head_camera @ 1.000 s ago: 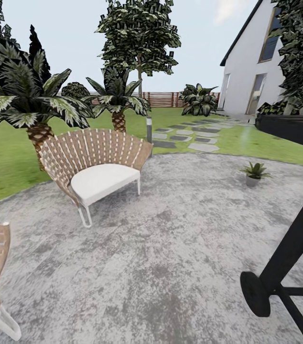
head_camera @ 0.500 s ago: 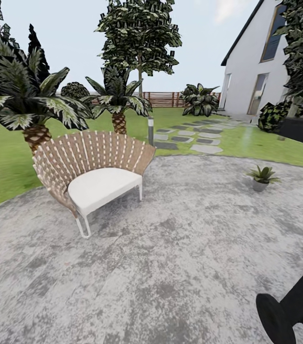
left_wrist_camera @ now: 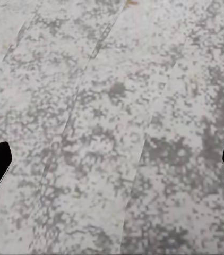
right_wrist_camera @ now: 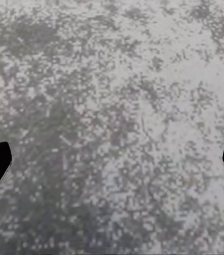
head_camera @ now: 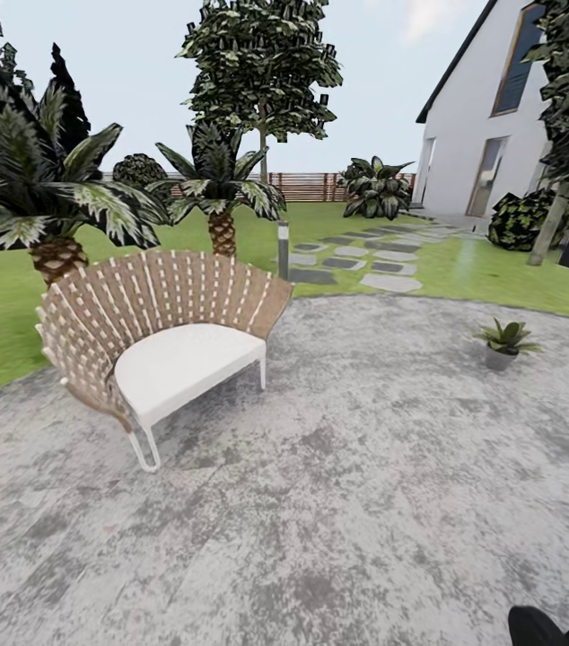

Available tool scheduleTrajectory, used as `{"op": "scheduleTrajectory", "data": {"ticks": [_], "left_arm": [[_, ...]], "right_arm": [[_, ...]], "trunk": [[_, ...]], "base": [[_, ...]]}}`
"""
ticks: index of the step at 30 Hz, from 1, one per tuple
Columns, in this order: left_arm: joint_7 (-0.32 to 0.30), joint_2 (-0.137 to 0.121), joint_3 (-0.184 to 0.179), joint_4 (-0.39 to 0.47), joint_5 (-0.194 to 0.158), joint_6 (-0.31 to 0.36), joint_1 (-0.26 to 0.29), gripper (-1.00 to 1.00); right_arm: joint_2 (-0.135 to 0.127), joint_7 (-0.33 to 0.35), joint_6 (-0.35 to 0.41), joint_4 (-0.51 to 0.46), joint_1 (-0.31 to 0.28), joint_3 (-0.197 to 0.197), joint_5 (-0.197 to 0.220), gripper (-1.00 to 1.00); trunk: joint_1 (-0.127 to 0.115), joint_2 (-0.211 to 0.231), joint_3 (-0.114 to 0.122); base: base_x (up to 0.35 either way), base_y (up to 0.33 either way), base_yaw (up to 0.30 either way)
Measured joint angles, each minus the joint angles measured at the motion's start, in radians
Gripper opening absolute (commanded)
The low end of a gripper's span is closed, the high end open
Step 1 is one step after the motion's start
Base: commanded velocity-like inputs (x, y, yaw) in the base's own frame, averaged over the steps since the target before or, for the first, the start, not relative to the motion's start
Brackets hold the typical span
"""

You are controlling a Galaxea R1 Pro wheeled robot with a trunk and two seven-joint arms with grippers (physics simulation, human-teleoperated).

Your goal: Pick up the pesticide atomizer in the garden and spray insectifuge to fully cover both potted plants in the garden.

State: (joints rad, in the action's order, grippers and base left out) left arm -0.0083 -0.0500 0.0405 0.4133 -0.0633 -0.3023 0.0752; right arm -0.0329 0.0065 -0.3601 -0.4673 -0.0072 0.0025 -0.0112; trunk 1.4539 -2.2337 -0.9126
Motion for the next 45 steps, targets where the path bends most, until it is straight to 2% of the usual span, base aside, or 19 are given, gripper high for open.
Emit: {"op": "scheduleTrajectory", "data": {"ticks": [25, 45], "left_arm": [[0.000, 0.001, 0.000, 0.000, 0.000, 0.000, 0.000, 1.00], [0.000, 0.000, 0.000, 0.000, -0.001, 0.000, 0.000, 1.00]], "right_arm": [[-0.001, -0.001, 0.000, -0.001, 0.000, -0.001, 0.001, 1.00], [-0.001, -0.001, 0.001, -0.001, 0.000, -0.001, 0.000, 1.00]], "trunk": [[0.000, 0.000, 0.000], [0.000, 0.000, 0.000]], "base": [[0.338, 0.000, -0.005], [0.338, 0.000, -0.243]]}}
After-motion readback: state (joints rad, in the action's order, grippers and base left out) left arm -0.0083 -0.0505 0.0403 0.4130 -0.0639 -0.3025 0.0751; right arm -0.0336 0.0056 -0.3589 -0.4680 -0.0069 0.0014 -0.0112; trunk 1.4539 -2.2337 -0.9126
